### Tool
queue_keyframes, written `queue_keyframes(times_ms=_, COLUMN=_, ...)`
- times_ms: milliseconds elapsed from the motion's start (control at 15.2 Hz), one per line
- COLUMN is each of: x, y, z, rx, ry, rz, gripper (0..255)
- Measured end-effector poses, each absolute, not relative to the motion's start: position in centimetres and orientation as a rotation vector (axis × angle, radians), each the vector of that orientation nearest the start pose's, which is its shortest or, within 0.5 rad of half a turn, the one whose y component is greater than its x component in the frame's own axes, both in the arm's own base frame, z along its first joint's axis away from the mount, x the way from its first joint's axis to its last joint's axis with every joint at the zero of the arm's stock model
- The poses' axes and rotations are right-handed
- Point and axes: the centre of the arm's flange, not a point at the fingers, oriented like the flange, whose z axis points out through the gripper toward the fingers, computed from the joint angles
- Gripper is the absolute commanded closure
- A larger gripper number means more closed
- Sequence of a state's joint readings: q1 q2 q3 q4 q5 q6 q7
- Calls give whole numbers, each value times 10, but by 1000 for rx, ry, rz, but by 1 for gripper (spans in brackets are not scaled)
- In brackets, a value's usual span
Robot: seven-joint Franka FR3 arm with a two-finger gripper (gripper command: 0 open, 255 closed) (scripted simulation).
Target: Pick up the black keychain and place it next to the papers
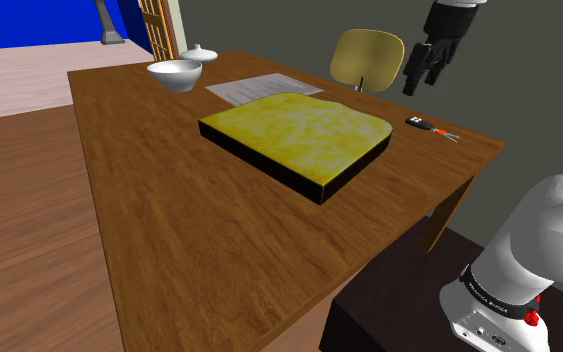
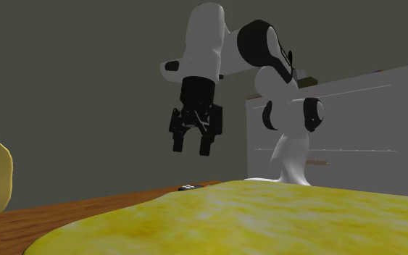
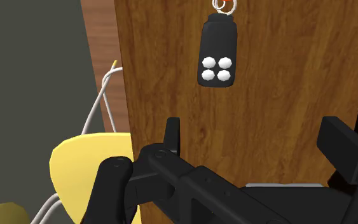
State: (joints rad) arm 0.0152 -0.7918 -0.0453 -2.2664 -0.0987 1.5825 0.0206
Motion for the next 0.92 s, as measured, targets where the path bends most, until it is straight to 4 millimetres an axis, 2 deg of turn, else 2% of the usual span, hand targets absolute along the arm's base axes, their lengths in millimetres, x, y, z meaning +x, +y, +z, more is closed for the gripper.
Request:
queue_keyframes(times_ms=198, x=297, y=-32, z=630, rx=-3201, ry=42, rz=-149, gripper=0)
queue_keyframes(times_ms=330, x=276, y=-35, z=617, rx=-3199, ry=0, rz=-113, gripper=0)
queue_keyframes(times_ms=462, x=269, y=-40, z=608, rx=-3197, ry=-27, rz=-92, gripper=0)
queue_keyframes(times_ms=924, x=266, y=-43, z=571, rx=-3196, ry=-38, rz=-83, gripper=0)
